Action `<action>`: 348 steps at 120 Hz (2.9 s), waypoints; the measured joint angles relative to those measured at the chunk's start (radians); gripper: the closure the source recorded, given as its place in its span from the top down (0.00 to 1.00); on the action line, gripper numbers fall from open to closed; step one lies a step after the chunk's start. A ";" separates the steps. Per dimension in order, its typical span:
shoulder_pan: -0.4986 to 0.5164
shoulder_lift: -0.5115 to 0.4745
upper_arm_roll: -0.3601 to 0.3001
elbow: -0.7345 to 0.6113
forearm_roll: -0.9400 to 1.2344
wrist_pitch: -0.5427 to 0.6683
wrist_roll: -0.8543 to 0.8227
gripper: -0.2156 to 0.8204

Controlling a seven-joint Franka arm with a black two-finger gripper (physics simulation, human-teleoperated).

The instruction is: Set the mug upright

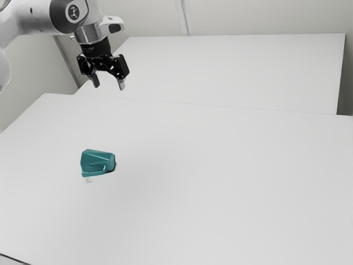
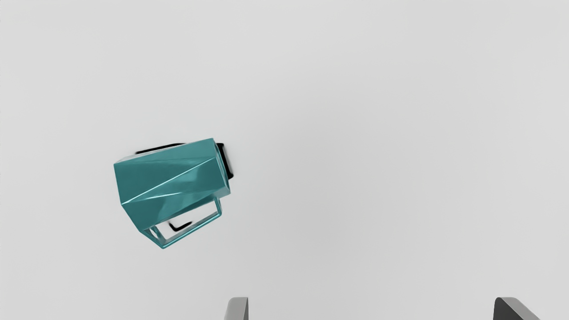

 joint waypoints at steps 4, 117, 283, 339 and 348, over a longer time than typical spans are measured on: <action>0.001 0.001 -0.002 0.001 0.002 -0.002 -0.001 0.79; 0.026 0.035 0.425 -0.291 -0.259 0.060 0.137 0.79; 0.170 0.284 0.490 -0.375 -0.793 0.177 0.844 0.79; 0.170 0.294 0.483 -0.431 -0.896 0.171 0.924 0.79; 0.170 0.295 0.481 -0.439 -0.908 0.171 0.932 0.78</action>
